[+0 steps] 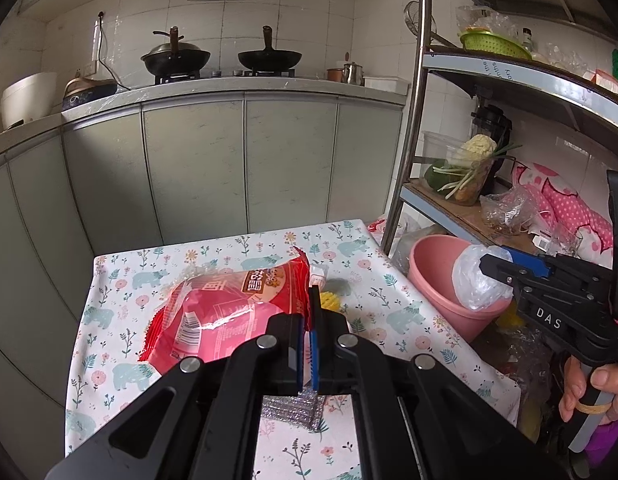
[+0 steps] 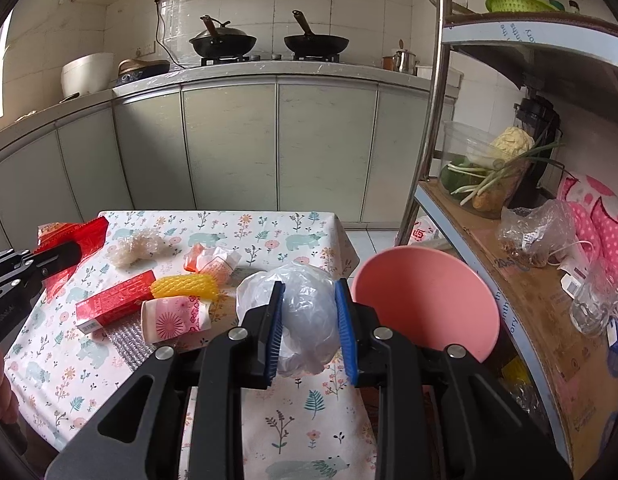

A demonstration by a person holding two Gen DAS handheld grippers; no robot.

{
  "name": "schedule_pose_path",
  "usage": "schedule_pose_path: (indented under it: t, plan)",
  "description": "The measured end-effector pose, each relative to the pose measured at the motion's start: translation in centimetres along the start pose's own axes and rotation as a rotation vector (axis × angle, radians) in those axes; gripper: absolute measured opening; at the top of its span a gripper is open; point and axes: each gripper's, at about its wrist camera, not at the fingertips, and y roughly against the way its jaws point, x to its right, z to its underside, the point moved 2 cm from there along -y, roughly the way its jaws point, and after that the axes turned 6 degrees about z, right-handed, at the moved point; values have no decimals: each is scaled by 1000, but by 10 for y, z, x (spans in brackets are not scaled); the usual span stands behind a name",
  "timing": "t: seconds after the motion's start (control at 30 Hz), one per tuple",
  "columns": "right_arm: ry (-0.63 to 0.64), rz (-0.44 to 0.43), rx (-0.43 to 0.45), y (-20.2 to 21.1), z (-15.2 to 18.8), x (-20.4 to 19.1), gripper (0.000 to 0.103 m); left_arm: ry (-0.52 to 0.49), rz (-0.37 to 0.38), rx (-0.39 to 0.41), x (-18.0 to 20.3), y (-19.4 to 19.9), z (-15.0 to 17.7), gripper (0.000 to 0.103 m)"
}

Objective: Collect trash
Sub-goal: 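Carry the red packet and clear bag over the pink bucket with both tools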

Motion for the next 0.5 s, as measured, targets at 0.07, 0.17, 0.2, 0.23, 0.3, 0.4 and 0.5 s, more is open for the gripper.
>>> schedule_pose_path:
  t: [0.07, 0.17, 0.2, 0.23, 0.3, 0.4, 0.5]
  plan:
    - [-7, 5, -1, -2, 0, 5, 26, -7, 6, -1, 5, -4, -3, 1]
    - [-19, 18, 0, -4, 0, 13, 26, -18, 14, -2, 13, -9, -6, 1]
    - [-21, 22, 0, -5, 0, 15, 26, -21, 18, -1, 16, -11, -7, 1]
    - [-25, 26, -1, -6, 0, 17, 26, -23, 22, -1, 18, -13, -9, 1]
    - [-33, 36, -2, -7, 1, 23, 26, -30, 31, -1, 23, -17, -11, 1]
    - [-44, 48, -6, -10, 1, 32, 26, -43, 48, 0, 32, -23, -16, 1]
    - [-56, 60, -9, -13, 1, 40, 26, -62, 66, 2, 42, -30, -20, 1]
